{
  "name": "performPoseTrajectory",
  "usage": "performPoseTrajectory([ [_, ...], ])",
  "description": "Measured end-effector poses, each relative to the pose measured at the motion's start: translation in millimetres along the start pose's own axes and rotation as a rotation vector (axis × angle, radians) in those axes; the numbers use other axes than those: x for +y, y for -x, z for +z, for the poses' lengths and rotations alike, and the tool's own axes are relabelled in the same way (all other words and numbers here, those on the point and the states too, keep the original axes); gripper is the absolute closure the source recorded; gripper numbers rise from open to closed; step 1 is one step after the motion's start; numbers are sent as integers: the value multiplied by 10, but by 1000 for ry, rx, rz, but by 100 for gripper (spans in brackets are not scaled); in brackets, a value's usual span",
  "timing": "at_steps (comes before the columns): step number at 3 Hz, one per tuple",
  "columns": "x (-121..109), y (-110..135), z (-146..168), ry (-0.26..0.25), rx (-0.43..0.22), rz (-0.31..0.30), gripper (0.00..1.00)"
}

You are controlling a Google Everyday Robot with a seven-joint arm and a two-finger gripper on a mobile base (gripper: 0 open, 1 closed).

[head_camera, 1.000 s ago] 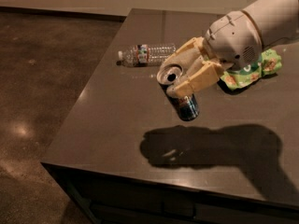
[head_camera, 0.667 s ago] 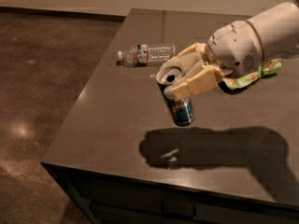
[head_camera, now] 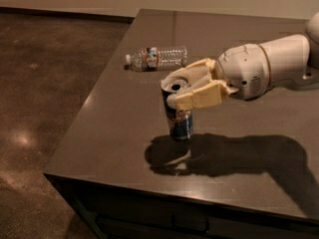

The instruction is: Place redbull can upright

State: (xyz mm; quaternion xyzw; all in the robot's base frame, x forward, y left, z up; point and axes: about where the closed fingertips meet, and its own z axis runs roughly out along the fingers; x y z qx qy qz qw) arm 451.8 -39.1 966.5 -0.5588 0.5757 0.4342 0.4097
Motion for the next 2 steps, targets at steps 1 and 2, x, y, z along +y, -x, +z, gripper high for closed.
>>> performPoseTrajectory([
  [1,-34,-39,53,-17,-57,6,100],
  [2,-62,-76,77,-38,-112,-11,100],
])
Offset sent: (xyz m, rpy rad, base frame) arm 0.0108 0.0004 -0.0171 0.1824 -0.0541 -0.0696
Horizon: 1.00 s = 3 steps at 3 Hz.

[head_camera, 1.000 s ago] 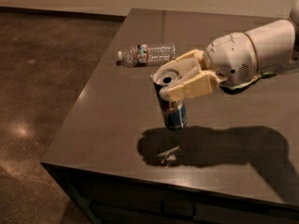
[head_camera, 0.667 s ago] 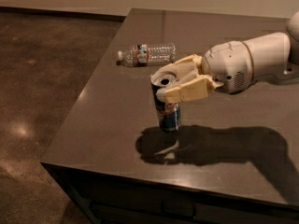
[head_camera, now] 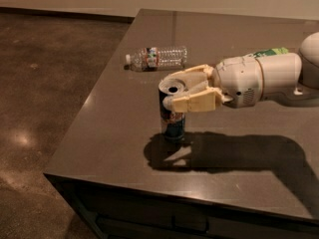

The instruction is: Place redbull can upright

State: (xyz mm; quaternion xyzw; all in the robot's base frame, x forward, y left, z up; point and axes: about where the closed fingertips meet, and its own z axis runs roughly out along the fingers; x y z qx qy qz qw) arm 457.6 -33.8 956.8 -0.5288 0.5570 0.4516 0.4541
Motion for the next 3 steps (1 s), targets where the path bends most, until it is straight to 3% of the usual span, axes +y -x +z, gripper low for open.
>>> performPoseTrajectory([
  [2,-72,-68,31,-20,-104,-22,100],
  [3,-95,-109,58,-5,-137,-38,82],
])
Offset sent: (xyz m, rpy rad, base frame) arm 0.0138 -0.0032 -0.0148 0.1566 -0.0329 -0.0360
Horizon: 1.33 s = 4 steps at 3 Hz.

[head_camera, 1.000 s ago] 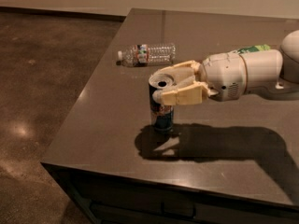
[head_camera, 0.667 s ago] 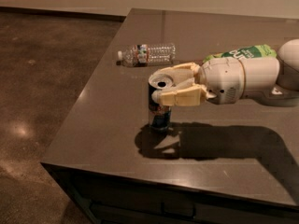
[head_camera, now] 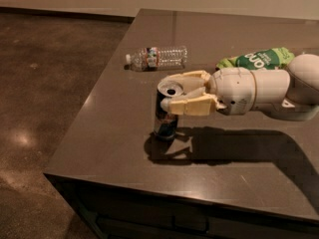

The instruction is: Place redbull can upright

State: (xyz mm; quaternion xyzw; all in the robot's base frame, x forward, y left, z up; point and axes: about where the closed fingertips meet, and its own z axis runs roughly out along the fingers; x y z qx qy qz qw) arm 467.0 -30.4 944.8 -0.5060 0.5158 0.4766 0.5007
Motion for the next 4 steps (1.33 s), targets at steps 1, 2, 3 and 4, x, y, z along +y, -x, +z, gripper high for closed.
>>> performPoseTrajectory([
  [1,-7,-38,16,11,-16,-13,59],
  [2,-5,-77,23,15,-19,-25,35],
  [3,-9,-100,15,19,-16,-36,12],
  [4,-1,-89,37,23,-16,-37,0],
])
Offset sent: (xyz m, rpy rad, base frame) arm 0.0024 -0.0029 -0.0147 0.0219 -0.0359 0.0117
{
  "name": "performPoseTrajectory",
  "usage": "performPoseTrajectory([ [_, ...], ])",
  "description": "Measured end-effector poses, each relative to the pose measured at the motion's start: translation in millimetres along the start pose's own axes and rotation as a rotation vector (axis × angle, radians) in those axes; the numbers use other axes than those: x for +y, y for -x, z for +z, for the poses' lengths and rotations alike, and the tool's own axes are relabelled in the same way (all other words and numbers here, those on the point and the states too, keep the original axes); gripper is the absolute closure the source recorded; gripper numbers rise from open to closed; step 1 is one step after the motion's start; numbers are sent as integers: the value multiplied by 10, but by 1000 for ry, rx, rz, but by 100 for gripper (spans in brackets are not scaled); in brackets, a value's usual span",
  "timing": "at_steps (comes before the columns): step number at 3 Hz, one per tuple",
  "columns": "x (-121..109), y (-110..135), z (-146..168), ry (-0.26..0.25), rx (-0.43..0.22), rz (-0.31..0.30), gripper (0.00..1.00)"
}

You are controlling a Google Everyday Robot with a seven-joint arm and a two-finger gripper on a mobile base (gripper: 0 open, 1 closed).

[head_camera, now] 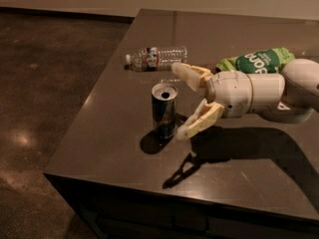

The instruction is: Place redbull can upright

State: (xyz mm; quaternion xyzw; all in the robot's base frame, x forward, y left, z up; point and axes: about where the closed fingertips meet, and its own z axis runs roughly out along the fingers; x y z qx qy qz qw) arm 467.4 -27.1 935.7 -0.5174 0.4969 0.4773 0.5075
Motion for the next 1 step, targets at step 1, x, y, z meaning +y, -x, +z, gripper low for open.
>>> performPoseTrajectory([
  [1,0,0,1,0,0,0,0],
])
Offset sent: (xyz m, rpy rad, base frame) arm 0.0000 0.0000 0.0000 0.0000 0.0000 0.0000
